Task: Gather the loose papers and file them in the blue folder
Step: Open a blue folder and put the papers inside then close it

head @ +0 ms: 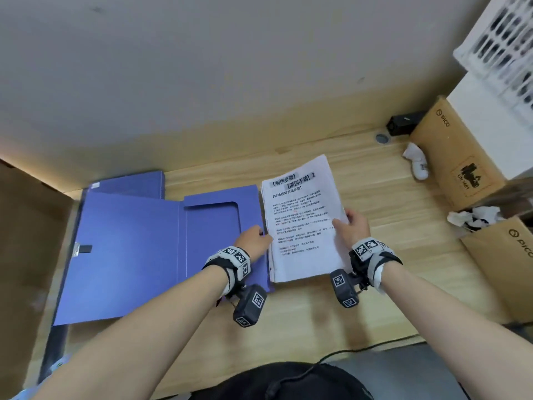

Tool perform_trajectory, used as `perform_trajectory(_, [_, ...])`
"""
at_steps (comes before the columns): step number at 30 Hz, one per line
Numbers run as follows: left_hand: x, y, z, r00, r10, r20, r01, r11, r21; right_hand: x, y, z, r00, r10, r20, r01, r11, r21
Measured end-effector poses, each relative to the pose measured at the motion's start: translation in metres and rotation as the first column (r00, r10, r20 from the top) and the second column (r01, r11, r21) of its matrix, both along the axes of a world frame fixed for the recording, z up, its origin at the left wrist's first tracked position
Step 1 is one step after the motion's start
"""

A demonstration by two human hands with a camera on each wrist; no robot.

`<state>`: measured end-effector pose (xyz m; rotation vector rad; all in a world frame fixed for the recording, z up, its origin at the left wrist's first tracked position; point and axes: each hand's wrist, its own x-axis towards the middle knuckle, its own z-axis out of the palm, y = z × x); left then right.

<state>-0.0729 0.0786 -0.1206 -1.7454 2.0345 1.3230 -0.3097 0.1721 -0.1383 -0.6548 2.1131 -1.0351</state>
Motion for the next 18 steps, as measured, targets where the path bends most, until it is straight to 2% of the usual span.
perform_trajectory(3, [0.014, -0.015, 0.011, 0.987, 0.135, -0.091, -0.13, 0.989, 0.065, 0.012, -0.019, 0.023, 0.996, -0.026, 0.083, 0.034, 0.995, -0.092])
perform_trajectory(5, [0.021, -0.021, 0.022, 0.949, 0.246, -0.2, -0.213, 0.962, 0.171, 0.026, -0.032, 0.031, 0.988, -0.022, 0.152, 0.041, 0.992, -0.121])
perform_trajectory(7, [0.03, -0.025, 0.026, 0.876, 0.362, -0.32, -0.281, 0.92, 0.273, 0.042, -0.046, 0.034, 0.971, -0.008, 0.237, 0.044, 0.988, -0.149])
perform_trajectory(9, [0.044, -0.029, 0.02, 0.778, 0.505, -0.373, -0.394, 0.856, 0.335, 0.062, -0.057, 0.036, 0.957, 0.006, 0.29, 0.047, 0.983, -0.175])
perform_trajectory(10, [0.052, -0.03, 0.015, 0.742, 0.542, -0.396, -0.433, 0.837, 0.334, 0.072, -0.062, 0.034, 0.95, 0.015, 0.31, 0.043, 0.982, -0.181])
perform_trajectory(12, [0.067, -0.026, 0.017, 0.714, 0.539, -0.447, -0.46, 0.843, 0.28, 0.091, -0.07, 0.027, 0.938, 0.038, 0.344, 0.023, 0.985, -0.17])
perform_trajectory(14, [0.083, -0.021, 0.023, 0.707, 0.528, -0.47, -0.488, 0.846, 0.216, 0.109, -0.075, 0.014, 0.931, 0.076, 0.357, -0.019, 0.987, -0.161])
perform_trajectory(18, [0.132, -0.018, 0.009, 0.722, 0.547, -0.424, -0.548, 0.826, 0.134, 0.151, -0.081, 0.0, 0.936, 0.133, 0.325, -0.099, 0.988, -0.118])
